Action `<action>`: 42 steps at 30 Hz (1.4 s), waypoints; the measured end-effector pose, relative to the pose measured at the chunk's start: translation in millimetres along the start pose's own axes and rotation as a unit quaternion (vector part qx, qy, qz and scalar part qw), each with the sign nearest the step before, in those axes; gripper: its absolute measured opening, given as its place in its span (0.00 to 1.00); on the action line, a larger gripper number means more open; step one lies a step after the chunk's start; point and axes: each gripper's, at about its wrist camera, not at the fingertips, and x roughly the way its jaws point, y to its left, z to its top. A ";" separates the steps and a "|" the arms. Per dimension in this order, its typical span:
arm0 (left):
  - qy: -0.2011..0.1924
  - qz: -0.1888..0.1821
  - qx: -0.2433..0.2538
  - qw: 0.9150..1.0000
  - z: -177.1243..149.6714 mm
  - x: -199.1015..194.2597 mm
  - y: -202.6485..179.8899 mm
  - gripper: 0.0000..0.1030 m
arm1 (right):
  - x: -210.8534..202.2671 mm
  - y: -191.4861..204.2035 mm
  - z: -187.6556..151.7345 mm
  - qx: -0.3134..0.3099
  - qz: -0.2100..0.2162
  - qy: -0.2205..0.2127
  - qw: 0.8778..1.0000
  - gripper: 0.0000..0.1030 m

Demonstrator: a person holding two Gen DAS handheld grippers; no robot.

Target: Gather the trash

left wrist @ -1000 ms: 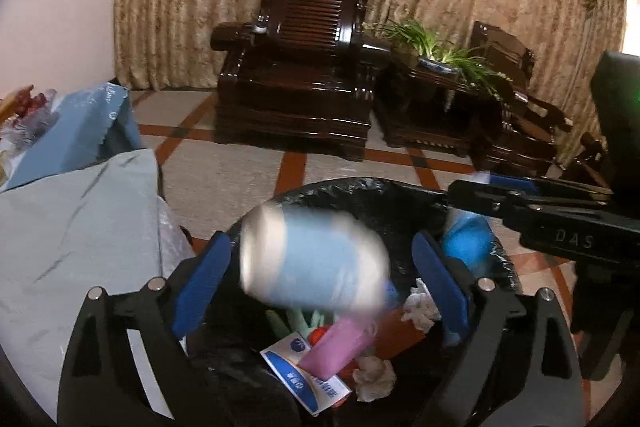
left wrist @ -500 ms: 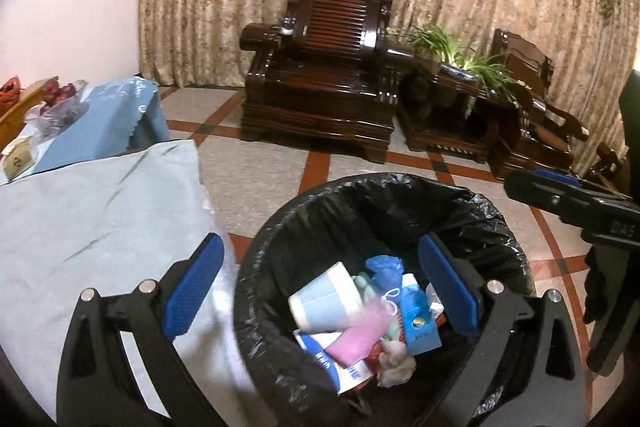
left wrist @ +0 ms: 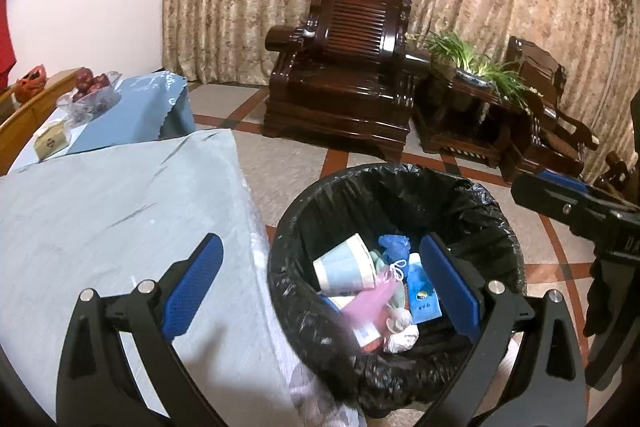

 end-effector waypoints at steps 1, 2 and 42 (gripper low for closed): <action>-0.002 0.002 -0.002 1.000 -1.0 -4.5 1.3 0.93 | -3.0 3.7 -1.1 -0.003 0.000 -0.001 1.000 0.94; -0.003 0.003 -0.004 1.000 -2.5 -8.0 2.1 0.93 | -5.4 6.9 -2.1 -0.006 0.000 -0.003 1.000 0.94; -0.093 0.038 -0.010 0.995 9.5 -125.2 3.6 0.93 | -80.4 74.9 2.5 -0.088 0.031 -0.065 0.994 0.94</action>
